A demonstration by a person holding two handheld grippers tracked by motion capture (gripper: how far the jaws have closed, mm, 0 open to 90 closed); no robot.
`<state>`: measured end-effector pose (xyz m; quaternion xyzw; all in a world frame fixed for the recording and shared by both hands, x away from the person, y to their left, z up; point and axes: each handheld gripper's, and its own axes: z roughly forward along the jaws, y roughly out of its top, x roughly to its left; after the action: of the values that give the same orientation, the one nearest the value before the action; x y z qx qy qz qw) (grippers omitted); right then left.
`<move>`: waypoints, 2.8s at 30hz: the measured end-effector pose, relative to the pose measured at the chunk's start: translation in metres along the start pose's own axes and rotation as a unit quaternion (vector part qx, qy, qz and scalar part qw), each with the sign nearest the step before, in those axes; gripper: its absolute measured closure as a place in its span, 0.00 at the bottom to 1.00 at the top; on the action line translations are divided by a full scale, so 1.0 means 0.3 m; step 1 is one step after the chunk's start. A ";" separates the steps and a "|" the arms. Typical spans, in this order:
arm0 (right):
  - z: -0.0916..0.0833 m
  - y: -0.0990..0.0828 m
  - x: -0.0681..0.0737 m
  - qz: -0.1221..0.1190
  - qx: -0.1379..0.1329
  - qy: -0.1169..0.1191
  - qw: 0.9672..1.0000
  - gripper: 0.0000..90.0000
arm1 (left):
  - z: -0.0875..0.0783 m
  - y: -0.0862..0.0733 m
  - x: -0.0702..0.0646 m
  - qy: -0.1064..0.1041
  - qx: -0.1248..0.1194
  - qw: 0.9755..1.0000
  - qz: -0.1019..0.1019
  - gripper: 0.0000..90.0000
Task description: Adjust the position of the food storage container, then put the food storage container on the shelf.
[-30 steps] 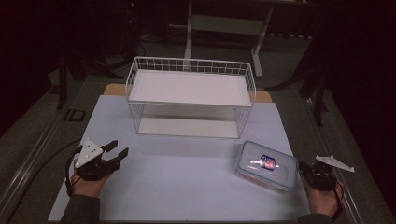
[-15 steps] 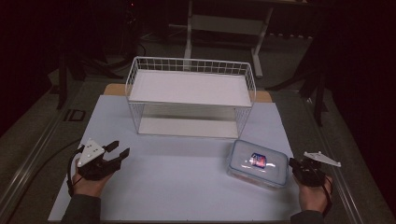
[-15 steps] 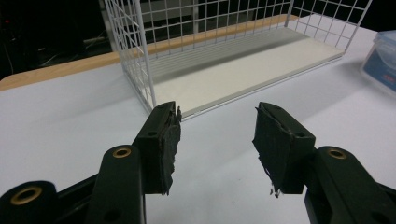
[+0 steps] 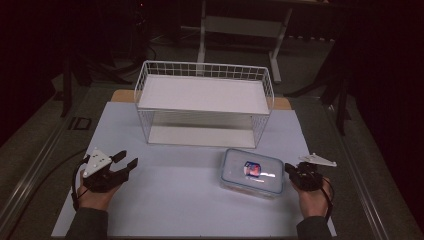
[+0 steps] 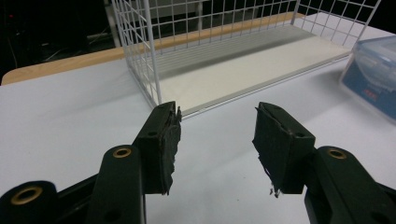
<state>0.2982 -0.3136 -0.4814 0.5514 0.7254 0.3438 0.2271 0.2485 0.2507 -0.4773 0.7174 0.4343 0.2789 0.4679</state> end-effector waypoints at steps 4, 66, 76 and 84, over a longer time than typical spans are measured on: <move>0.022 0.017 0.050 -0.014 0.004 0.013 1.000 1.00 | -0.001 -0.001 -0.001 0.000 0.001 1.000 0.001 0.55; 0.073 0.074 0.383 -0.069 0.008 0.190 0.979 0.40 | 0.019 0.012 -0.058 -0.050 0.014 0.999 0.004 0.48; 0.113 0.065 0.411 -0.071 0.027 0.209 0.975 0.29 | 0.110 0.034 -0.174 -0.127 0.035 0.991 -0.036 0.39; 0.138 0.061 0.419 -0.042 0.046 0.247 0.967 0.15 | 0.215 0.037 -0.195 -0.152 0.083 0.981 -0.090 0.29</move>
<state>0.3031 -0.1804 -0.4887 0.4278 0.7969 0.4256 0.0293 0.2773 0.1694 -0.4929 0.7458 0.4427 0.0866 0.4902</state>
